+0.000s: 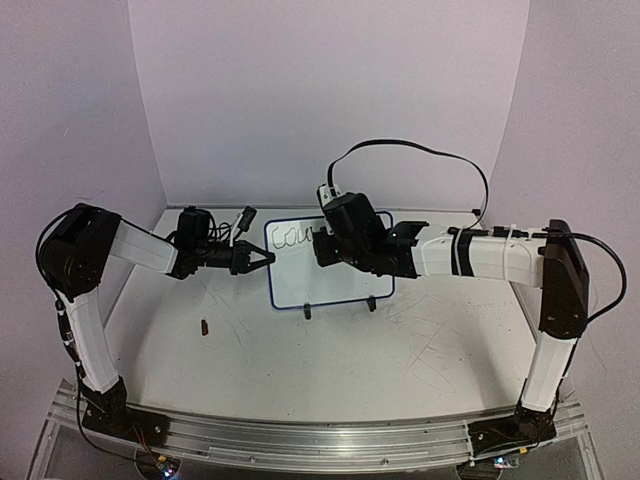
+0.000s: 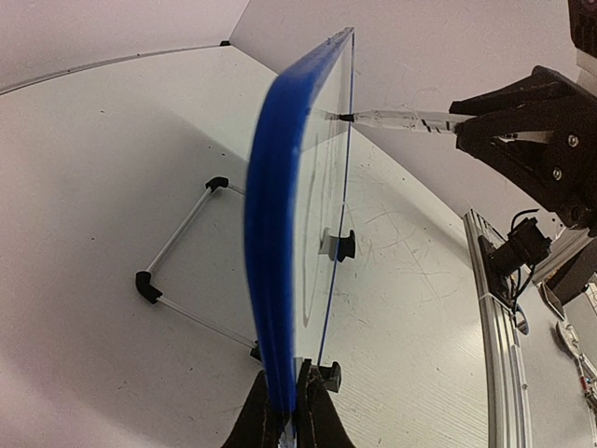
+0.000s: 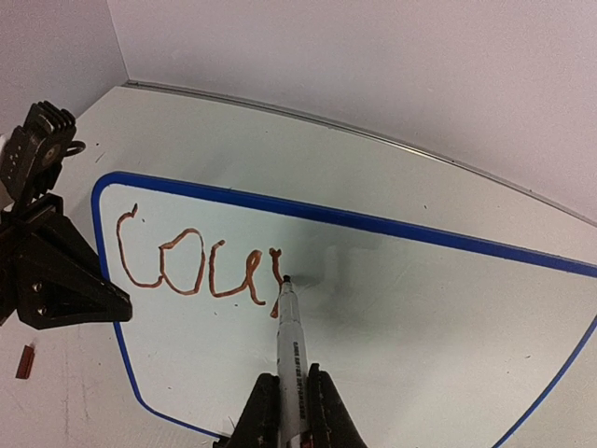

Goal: Write a sentence on the whiteboard

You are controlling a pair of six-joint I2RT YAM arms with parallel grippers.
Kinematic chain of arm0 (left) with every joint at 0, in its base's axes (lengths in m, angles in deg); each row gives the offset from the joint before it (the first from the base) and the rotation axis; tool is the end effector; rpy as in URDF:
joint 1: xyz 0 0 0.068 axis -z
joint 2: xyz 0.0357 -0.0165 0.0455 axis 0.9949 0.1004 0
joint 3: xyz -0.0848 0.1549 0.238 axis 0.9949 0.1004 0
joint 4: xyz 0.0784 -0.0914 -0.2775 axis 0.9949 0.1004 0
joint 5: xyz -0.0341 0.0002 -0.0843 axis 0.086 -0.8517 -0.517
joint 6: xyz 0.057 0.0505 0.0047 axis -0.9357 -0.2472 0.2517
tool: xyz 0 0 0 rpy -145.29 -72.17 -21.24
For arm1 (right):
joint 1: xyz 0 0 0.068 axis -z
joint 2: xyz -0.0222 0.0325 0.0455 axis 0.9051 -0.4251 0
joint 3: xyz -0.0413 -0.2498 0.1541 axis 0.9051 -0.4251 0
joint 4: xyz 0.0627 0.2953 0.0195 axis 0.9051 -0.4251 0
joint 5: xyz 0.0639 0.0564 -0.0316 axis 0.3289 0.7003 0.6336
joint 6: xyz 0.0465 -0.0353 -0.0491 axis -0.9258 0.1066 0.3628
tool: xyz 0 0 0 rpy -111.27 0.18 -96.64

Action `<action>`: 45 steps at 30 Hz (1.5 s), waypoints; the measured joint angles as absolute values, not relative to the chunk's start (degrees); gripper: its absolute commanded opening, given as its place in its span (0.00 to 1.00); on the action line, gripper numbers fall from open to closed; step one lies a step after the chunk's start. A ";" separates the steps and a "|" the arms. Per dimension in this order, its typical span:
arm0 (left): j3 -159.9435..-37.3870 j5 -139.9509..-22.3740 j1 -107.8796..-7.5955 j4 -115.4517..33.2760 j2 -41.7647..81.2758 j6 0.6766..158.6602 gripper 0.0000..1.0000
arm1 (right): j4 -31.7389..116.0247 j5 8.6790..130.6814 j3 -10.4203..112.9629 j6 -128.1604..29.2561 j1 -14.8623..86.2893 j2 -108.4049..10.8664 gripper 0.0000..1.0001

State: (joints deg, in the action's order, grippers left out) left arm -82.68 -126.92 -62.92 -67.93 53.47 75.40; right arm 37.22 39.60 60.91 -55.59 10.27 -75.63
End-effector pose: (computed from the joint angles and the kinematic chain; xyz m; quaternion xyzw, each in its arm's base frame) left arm 0.3894 -0.2081 0.1463 0.3366 0.7114 -0.4891 0.3761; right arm 0.3192 0.4061 0.2688 -0.2056 0.8222 0.1412 0.5116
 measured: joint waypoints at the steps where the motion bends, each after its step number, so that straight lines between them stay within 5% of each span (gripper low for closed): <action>1: -82.68 -126.92 -62.92 -67.93 53.47 75.40 0.00 | 37.22 39.60 60.93 -55.57 10.27 -75.65 0.00; 45: -82.68 -126.90 -62.89 -67.89 53.47 75.36 0.00 | 43.14 38.75 52.37 -56.66 12.46 -70.01 0.00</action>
State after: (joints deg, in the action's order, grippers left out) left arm -82.68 -126.90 -62.89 -67.89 53.47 75.36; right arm 43.14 38.75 52.37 -56.66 12.46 -70.01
